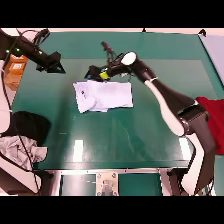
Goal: Fold the shirts.
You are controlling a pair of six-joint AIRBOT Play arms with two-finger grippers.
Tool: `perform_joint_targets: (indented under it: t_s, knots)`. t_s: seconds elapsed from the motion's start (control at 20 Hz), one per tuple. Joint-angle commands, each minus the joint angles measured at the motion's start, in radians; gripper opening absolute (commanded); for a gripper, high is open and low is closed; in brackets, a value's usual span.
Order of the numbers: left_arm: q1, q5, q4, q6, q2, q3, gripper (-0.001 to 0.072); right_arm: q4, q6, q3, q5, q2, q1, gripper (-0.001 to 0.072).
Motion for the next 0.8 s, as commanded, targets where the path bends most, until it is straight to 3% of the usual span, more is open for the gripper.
perform_joint_targets:
  t_s: [0.0,0.1,0.2,0.4,0.55,0.75]
  knots:
    - [0.029,-0.014,0.019,0.019,0.000,0.000,0.0021,-0.122,0.083,0.000,0.172,0.076,-0.179,0.0380]
    - [0.029,-0.011,0.041,0.019,0.000,0.000,0.0022,-0.240,0.110,-0.032,0.291,0.124,-0.285,0.0424]
    - [0.029,-0.011,0.095,0.018,0.000,0.000,0.0021,-0.303,0.119,-0.123,0.350,0.148,-0.352,0.0547]
    - [0.026,-0.019,0.264,0.018,0.000,0.000,0.0021,-0.270,0.077,-0.400,0.270,0.148,-0.370,0.0547]
    - [0.002,-0.046,0.499,0.018,0.000,0.000,0.0021,-0.131,0.005,-0.538,0.141,0.140,-0.342,0.0547]
    - [-0.001,-0.079,0.526,0.018,0.000,0.000,0.0021,0.019,-0.051,-0.566,0.063,0.122,-0.283,0.0547]
